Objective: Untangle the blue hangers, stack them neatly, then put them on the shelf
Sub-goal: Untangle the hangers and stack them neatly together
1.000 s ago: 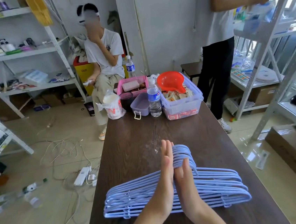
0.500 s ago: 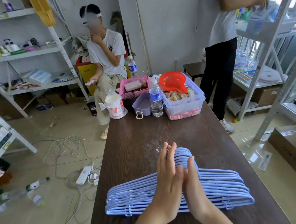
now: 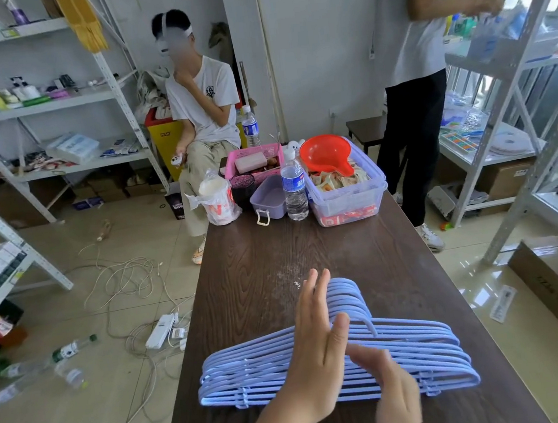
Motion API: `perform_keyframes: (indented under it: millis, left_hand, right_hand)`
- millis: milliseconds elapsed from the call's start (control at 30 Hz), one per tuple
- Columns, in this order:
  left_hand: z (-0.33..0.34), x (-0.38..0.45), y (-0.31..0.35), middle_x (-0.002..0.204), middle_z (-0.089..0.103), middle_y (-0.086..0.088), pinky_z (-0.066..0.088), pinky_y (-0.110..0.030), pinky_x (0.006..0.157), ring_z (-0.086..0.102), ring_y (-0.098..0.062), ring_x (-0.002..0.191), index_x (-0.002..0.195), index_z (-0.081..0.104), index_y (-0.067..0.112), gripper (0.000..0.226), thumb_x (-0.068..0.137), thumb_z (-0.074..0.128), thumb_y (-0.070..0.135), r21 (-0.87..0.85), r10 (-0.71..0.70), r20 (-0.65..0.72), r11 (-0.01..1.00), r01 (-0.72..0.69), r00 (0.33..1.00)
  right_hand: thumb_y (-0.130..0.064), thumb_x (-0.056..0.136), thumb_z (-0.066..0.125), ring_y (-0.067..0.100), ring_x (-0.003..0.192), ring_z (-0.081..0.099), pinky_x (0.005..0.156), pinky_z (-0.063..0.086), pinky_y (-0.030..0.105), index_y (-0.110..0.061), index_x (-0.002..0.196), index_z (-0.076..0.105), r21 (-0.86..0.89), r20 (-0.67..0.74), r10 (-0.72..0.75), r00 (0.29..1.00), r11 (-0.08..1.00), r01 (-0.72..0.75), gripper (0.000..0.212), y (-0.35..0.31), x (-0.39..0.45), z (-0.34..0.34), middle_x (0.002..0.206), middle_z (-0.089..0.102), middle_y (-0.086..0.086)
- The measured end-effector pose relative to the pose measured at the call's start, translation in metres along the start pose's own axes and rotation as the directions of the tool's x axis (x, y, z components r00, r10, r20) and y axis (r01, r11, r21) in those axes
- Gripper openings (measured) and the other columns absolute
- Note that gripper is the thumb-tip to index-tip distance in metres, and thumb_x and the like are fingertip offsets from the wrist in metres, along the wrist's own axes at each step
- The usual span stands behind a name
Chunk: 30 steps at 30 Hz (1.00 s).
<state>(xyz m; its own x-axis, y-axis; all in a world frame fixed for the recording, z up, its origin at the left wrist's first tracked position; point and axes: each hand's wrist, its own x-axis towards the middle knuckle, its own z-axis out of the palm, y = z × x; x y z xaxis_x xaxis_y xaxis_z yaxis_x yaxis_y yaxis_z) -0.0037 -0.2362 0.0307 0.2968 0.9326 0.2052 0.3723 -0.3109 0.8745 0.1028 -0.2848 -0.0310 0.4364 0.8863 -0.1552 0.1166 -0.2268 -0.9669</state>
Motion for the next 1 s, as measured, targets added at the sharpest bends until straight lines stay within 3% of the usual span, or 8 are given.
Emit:
perform_keyframes:
  millis: [100, 200, 300, 400, 567, 733, 900, 1000]
  left_hand:
    - [0.003, 0.002, -0.004, 0.146, -0.007, 0.033, -0.004, 0.009, 0.098, -0.009, 0.019, 0.133, 0.128, 0.002, 0.056, 0.045, 0.086, 0.017, 0.060, 0.034, -0.044, 0.003, 0.998, 0.044, 0.999]
    - [0.003, 0.003, -0.002, 0.146, -0.007, 0.034, -0.003, 0.010, 0.096, -0.008, 0.020, 0.132, 0.126, 0.003, 0.060, 0.057, 0.074, 0.009, 0.081, 0.009, -0.066, 0.001, 0.998, 0.066, 0.998]
    - [0.003, 0.003, -0.001, 0.146, -0.002, 0.033, -0.001, 0.010, 0.096, -0.005, 0.020, 0.132, 0.126, 0.007, 0.059, 0.062, 0.069, 0.007, 0.084, -0.024, -0.054, 0.007, 0.998, 0.054, 0.999]
    - [0.004, 0.004, 0.001, 0.144, 0.004, 0.030, 0.003, 0.008, 0.098, 0.002, 0.020, 0.131, 0.126, 0.011, 0.054, 0.063, 0.070, 0.008, 0.084, -0.079, -0.057, 0.003, 0.995, 0.057, 0.998]
    - [0.006, 0.004, 0.005, 0.137, 0.009, 0.032, 0.011, 0.009, 0.096, 0.010, 0.025, 0.125, 0.123, 0.014, 0.052, 0.063, 0.069, 0.010, 0.084, -0.172, -0.079, -0.018, 0.982, 0.075, 0.997]
    - [0.008, 0.000, 0.000, 0.142, 0.017, 0.026, 0.017, -0.017, 0.110, 0.015, 0.012, 0.133, 0.125, 0.020, 0.053, 0.034, 0.092, 0.015, 0.045, -0.326, -0.118, 0.002, 0.939, 0.112, 0.993]
    - [0.011, 0.004, 0.001, 0.133, 0.043, 0.011, 0.036, -0.020, 0.102, 0.043, 0.000, 0.124, 0.122, 0.039, 0.041, 0.036, 0.090, 0.023, 0.047, -0.515, -0.185, -0.088, 0.849, 0.114, 0.979]
    - [0.017, 0.014, 0.001, 0.102, 0.059, 0.003, 0.048, -0.018, 0.081, 0.058, -0.008, 0.095, 0.099, 0.051, 0.030, 0.021, 0.097, 0.030, 0.028, -0.529, -0.280, -0.206, 0.838, 0.134, 0.937]
  right_hand:
    - [0.000, 0.096, 0.025, -0.005, 0.069, 0.063, 0.070, 0.047, 0.014, -0.012, 0.068, 0.061, 0.302, -0.159, -0.131, 0.979, 0.937, 0.174, 0.047, -0.016, 0.016, -0.010, 0.073, 0.072, 0.004]
    - [-0.019, 0.096, 0.023, -0.013, 0.098, 0.055, 0.087, 0.040, 0.003, -0.025, 0.101, 0.060, 0.245, -0.192, -0.302, 0.934, 0.906, 0.344, 0.037, -0.041, 0.031, -0.018, 0.112, 0.062, -0.007]
    - [-0.048, 0.090, 0.018, -0.016, 0.130, 0.025, 0.104, 0.019, 0.000, -0.038, 0.132, 0.030, 0.253, 0.042, -0.369, 0.928, 0.903, 0.348, 0.045, -0.066, 0.052, -0.011, 0.141, 0.030, -0.027]
    - [-0.079, 0.073, 0.013, -0.004, 0.139, 0.008, 0.114, 0.008, 0.018, -0.040, 0.138, 0.015, 0.165, 0.386, -0.323, 0.864, 0.946, 0.280, 0.075, -0.082, 0.061, 0.009, 0.149, 0.011, -0.022]
    - [-0.054, 0.081, 0.015, 0.002, 0.128, 0.039, 0.112, 0.026, 0.028, -0.042, 0.128, 0.036, 0.145, 0.461, -0.275, 0.844, 0.961, 0.235, 0.052, -0.086, 0.060, 0.018, 0.142, 0.040, -0.009]
    - [-0.055, 0.081, 0.017, -0.021, 0.104, 0.051, 0.077, 0.040, -0.004, -0.040, 0.122, 0.048, 0.315, 0.516, -0.244, 0.821, 0.945, 0.083, 0.054, -0.088, 0.058, 0.011, 0.126, 0.049, -0.022]
    - [-0.032, 0.097, 0.028, 0.014, 0.089, 0.066, 0.075, 0.053, 0.023, -0.023, 0.094, 0.069, 0.325, 0.378, -0.185, 0.907, 0.944, 0.058, 0.042, -0.083, 0.059, 0.019, 0.097, 0.069, 0.001]
    - [-0.011, 0.094, 0.035, 0.009, 0.063, 0.057, 0.061, 0.047, 0.027, -0.001, 0.070, 0.061, 0.294, 0.199, -0.224, 0.954, 0.942, 0.160, 0.037, -0.079, 0.055, 0.028, 0.068, 0.059, 0.008]
